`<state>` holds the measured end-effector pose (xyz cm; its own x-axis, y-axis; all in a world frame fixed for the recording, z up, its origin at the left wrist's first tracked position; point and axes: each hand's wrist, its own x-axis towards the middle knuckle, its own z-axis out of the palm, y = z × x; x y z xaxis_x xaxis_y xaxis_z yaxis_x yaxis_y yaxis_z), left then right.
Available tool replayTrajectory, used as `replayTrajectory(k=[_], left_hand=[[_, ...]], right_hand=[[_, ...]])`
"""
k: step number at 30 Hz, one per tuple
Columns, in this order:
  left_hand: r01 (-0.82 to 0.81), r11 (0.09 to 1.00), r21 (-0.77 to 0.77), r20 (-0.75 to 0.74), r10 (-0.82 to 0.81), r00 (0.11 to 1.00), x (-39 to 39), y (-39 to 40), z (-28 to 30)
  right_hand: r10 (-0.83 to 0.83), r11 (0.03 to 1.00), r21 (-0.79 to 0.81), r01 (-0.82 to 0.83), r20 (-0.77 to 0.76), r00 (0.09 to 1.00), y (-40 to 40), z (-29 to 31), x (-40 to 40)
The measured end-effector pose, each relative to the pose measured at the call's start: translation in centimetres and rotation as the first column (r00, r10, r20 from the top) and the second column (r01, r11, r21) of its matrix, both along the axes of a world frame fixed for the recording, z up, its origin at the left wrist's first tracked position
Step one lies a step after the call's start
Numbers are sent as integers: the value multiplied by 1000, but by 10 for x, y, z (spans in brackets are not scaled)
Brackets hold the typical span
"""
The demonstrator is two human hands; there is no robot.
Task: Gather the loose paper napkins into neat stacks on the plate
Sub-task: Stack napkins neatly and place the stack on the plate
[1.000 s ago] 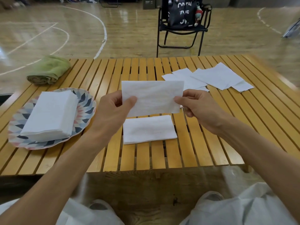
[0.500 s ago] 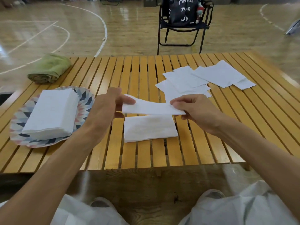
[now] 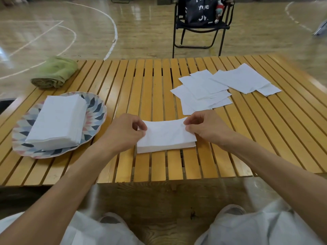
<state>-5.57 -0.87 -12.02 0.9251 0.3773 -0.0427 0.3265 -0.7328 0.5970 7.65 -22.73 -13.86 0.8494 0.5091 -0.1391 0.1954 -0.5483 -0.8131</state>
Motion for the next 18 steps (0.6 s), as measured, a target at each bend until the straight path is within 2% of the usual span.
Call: replayTrajectory(k=[5,14,16,18], left_hand=[[16,999,38,-78,-13,997,4,-5,-10],[24,996,87,-82,-16,997,4,-5,-12],[15,991,132,-79,-5,997,4,-6,-13],[20,970,243,-75,-2,997,3,-9,-12]], right_hand=[[36,995,-96,-29,74,997,2,-6,3],[62,991,-127,-46,121,991,2,-7,3],[58,991,-130,-40,138,989,2,-7,2],[60,990,-136,-33,199,978,2,-8,1]])
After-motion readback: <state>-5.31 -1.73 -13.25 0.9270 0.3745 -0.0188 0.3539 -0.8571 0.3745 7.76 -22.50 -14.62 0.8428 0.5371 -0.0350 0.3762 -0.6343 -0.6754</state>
